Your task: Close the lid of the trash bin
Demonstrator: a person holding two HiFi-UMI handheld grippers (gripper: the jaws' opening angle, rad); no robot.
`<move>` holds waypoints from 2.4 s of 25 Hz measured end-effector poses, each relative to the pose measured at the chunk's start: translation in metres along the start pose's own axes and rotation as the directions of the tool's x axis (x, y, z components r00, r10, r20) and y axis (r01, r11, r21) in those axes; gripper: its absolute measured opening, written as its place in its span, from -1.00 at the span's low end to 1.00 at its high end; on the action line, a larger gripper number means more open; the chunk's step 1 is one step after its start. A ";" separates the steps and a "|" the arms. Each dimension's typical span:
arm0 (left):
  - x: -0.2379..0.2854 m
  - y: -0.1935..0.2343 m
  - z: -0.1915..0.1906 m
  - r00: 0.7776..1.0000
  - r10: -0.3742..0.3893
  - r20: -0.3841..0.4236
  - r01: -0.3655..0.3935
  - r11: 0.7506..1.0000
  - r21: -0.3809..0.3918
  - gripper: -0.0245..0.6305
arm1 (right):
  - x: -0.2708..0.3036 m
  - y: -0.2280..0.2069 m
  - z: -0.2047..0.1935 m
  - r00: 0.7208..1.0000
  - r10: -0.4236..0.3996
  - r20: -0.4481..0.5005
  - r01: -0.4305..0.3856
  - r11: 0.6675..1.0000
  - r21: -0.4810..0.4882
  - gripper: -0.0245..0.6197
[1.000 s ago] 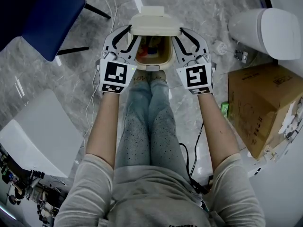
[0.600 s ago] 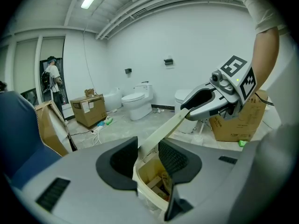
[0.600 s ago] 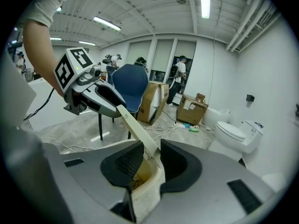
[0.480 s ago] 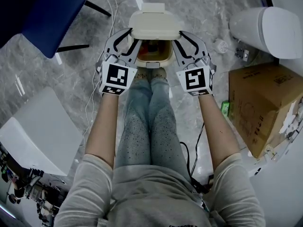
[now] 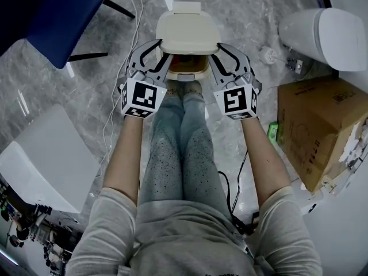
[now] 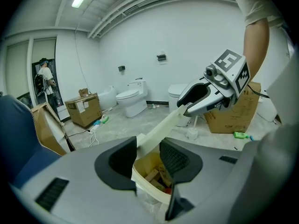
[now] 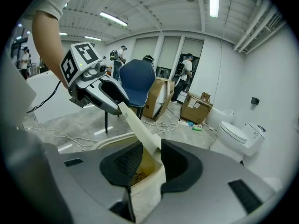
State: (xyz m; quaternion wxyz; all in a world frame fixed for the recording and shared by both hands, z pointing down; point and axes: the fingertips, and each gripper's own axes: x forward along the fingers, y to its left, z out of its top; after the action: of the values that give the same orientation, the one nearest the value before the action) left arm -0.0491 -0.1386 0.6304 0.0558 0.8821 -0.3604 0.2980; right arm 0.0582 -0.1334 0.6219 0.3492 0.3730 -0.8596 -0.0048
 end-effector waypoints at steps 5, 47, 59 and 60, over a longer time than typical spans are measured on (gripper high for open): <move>-0.001 -0.005 -0.008 1.000 -0.012 -0.002 0.012 1.000 0.009 -0.46 | 0.000 0.008 -0.006 1.000 0.005 -0.010 -0.006 1.000 -0.015 -0.50; 0.005 -0.054 -0.084 0.989 -0.076 -0.128 0.097 0.982 0.165 -0.32 | 0.009 0.069 -0.074 0.991 0.074 -0.114 -0.092 0.983 -0.159 -0.41; 0.010 -0.064 -0.105 0.982 -0.072 -0.176 0.109 0.972 0.210 -0.30 | 0.016 0.085 -0.093 0.984 0.081 -0.158 -0.113 0.972 -0.207 -0.41; 0.010 -0.064 -0.107 0.981 -0.074 -0.179 0.111 0.971 0.211 -0.30 | 0.016 0.086 -0.094 0.984 0.080 -0.161 -0.113 0.972 -0.208 -0.41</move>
State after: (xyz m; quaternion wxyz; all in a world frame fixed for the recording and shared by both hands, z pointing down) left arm -0.0523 -0.0639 0.7305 0.0020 0.8701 -0.2775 0.4073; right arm 0.0518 -0.0580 0.7258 0.4518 0.2898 -0.8420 -0.0531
